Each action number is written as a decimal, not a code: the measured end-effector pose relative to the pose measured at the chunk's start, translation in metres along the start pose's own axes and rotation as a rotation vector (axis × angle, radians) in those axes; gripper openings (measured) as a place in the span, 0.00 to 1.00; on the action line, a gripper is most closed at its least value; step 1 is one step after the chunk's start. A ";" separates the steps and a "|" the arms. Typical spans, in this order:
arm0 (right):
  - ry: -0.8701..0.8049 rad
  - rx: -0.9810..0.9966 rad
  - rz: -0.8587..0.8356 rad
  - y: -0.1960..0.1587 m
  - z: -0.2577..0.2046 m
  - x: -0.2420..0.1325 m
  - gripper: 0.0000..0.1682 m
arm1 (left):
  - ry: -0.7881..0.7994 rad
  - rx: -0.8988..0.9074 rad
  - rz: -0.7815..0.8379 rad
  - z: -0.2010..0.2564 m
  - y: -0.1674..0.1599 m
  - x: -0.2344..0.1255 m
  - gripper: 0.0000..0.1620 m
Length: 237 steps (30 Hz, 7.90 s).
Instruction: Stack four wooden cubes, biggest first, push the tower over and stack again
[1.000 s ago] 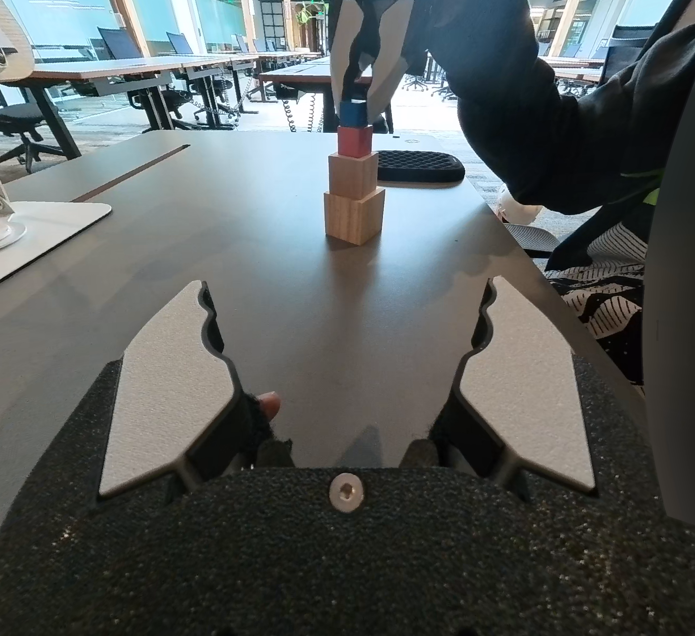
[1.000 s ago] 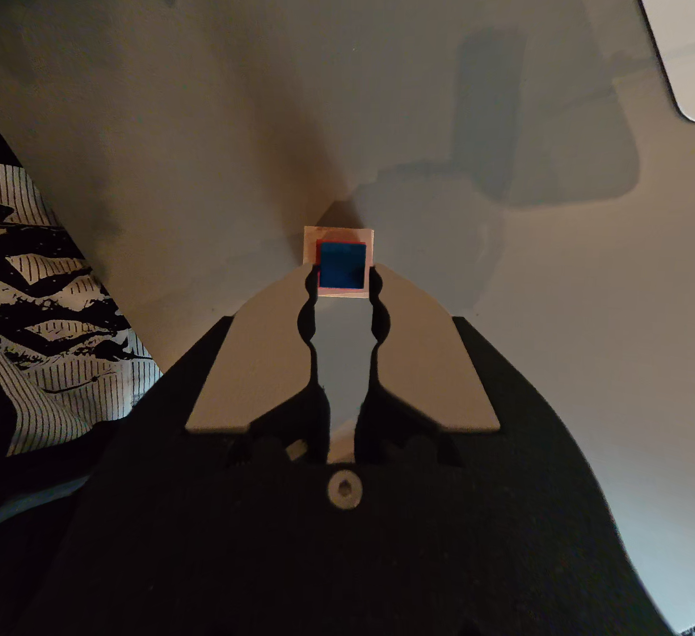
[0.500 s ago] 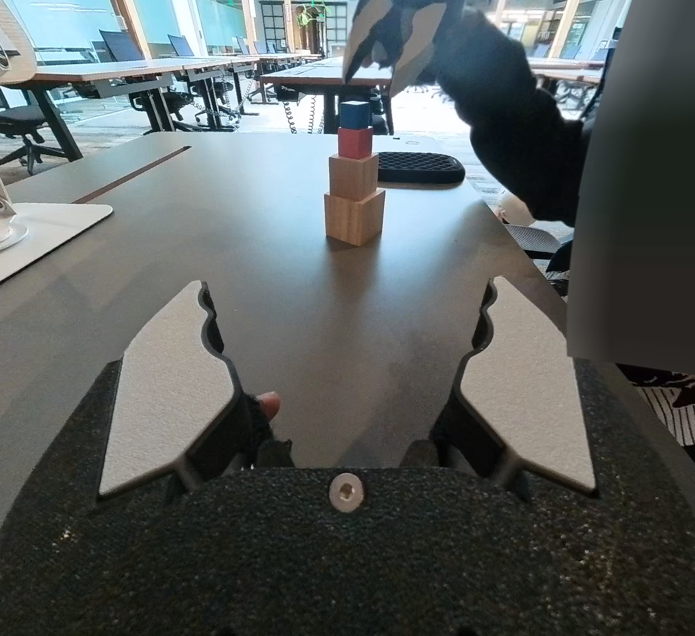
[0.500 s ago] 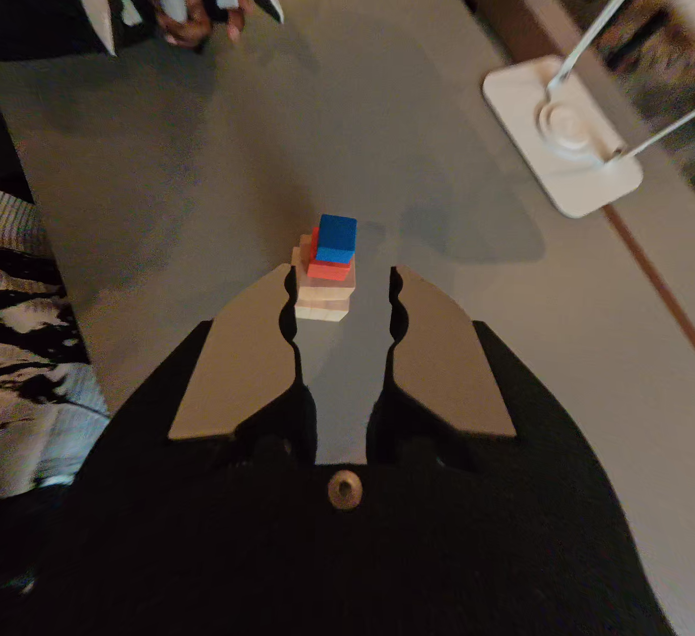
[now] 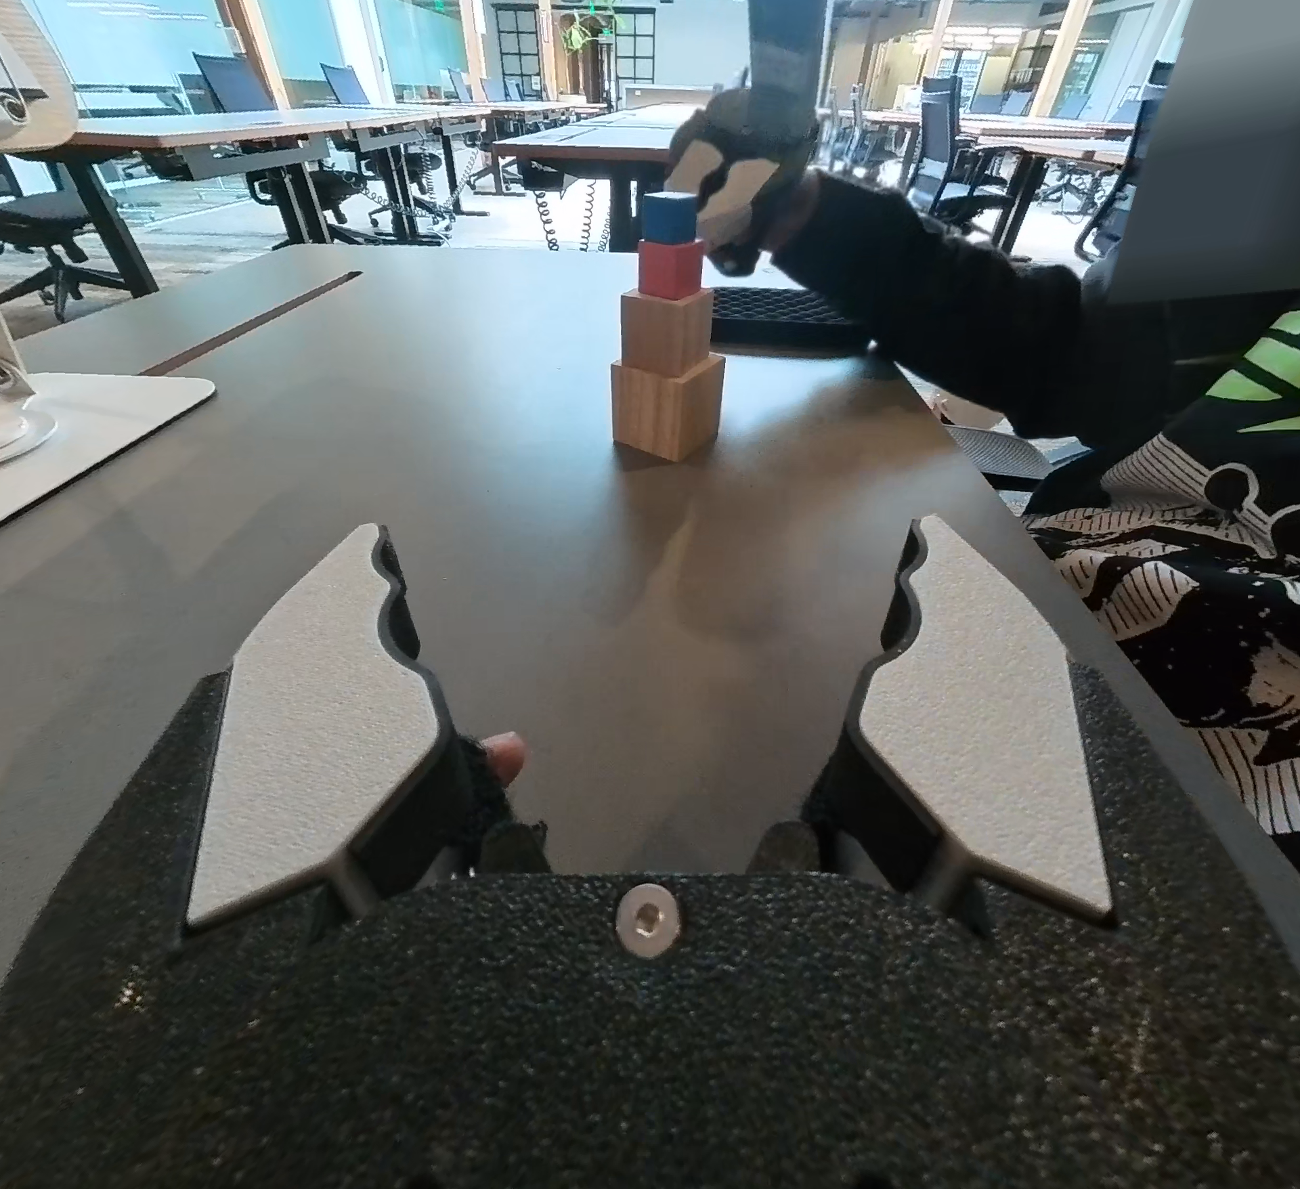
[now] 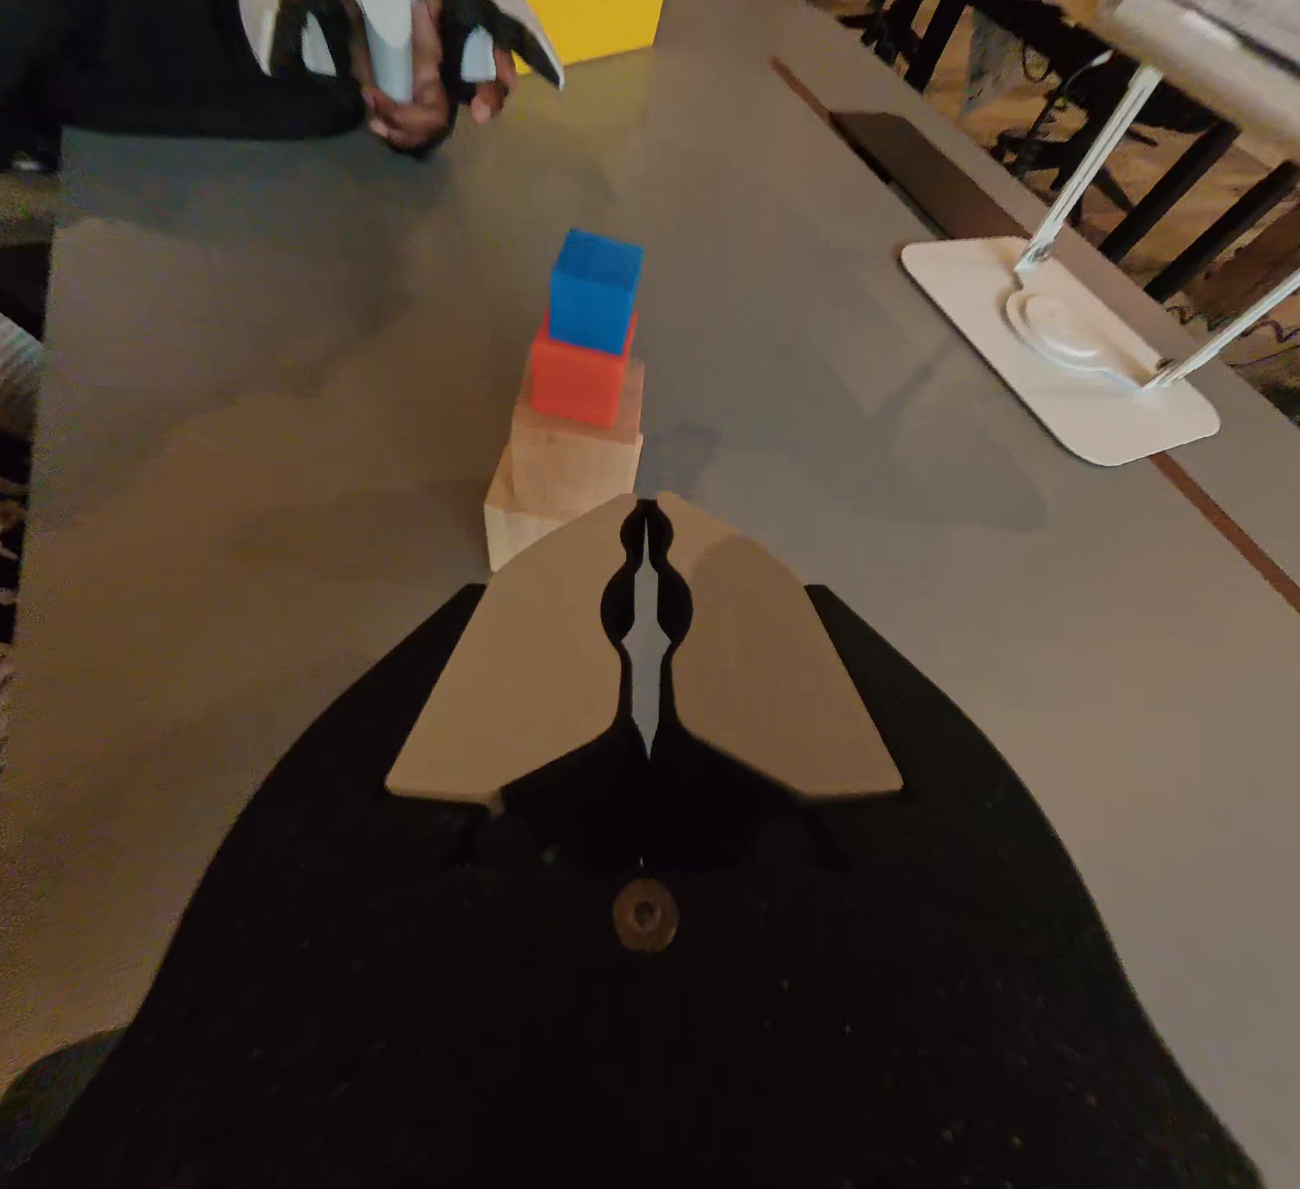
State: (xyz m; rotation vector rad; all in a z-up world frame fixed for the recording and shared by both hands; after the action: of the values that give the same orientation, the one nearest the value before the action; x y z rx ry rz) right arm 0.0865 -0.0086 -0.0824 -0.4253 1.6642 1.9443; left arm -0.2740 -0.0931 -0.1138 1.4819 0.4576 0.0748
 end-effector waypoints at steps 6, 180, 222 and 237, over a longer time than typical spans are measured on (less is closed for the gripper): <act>-0.003 -0.015 -0.084 -0.009 0.001 0.014 0.00 | -0.002 0.000 -0.002 0.000 0.000 0.000 0.80; 0.096 0.117 0.435 -0.046 -0.008 -0.039 0.67 | -0.380 0.555 -1.073 -0.010 0.061 0.181 0.44; 0.091 0.119 0.439 -0.045 -0.007 -0.040 0.64 | 0.075 0.029 -1.124 0.074 0.073 0.133 0.27; 0.091 0.115 0.439 -0.045 -0.008 -0.040 0.64 | 0.102 0.017 -1.150 0.074 0.073 0.141 0.37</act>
State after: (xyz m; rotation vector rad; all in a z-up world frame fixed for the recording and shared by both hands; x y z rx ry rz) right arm 0.1441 -0.0198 -0.0980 -0.1090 2.0512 2.1411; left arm -0.1039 -0.1099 -0.0769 1.0483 1.3232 -0.7626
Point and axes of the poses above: each gripper's, where its closed fingertips meet, x out along the fingers, y out of its top, z = x × y across the jaws, the point moved 7 cm from there along -x, back along the fingers, and after that the axes turned 9 degrees about -z, right-handed, at the moved point
